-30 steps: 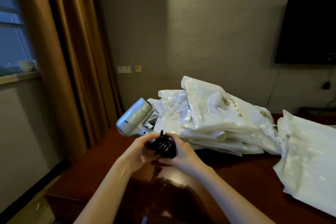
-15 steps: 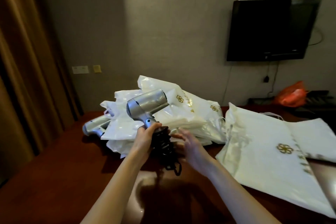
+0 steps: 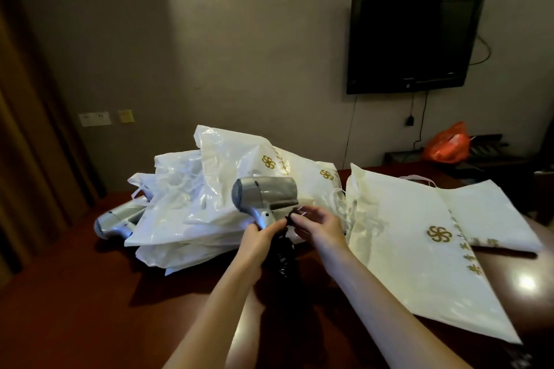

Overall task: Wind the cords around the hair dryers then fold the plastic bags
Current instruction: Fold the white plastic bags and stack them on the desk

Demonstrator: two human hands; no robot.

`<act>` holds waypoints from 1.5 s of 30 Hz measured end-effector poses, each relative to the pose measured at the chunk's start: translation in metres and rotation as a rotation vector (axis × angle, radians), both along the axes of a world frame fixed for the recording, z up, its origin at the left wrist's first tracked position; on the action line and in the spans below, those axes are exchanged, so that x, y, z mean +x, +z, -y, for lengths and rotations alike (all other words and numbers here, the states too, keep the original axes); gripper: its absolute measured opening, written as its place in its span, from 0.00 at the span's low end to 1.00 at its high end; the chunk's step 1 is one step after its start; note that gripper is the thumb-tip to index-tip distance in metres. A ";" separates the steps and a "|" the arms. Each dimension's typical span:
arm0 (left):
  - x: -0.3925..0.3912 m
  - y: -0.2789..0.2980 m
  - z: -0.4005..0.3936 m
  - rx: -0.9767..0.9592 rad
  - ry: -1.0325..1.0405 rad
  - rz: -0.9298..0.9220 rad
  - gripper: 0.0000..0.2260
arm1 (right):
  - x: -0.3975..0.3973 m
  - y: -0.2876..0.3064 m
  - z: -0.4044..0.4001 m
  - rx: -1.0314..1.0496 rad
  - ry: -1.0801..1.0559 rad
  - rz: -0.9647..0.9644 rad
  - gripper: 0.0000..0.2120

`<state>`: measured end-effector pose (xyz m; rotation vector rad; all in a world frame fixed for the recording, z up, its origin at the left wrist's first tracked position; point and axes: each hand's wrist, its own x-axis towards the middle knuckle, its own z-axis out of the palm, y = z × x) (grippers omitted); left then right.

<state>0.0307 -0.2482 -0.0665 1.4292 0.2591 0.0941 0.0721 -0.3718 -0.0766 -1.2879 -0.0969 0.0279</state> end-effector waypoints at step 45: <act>-0.001 -0.002 0.087 -0.453 -0.313 -0.250 0.11 | -0.021 -0.039 0.234 -1.134 0.137 0.120 0.19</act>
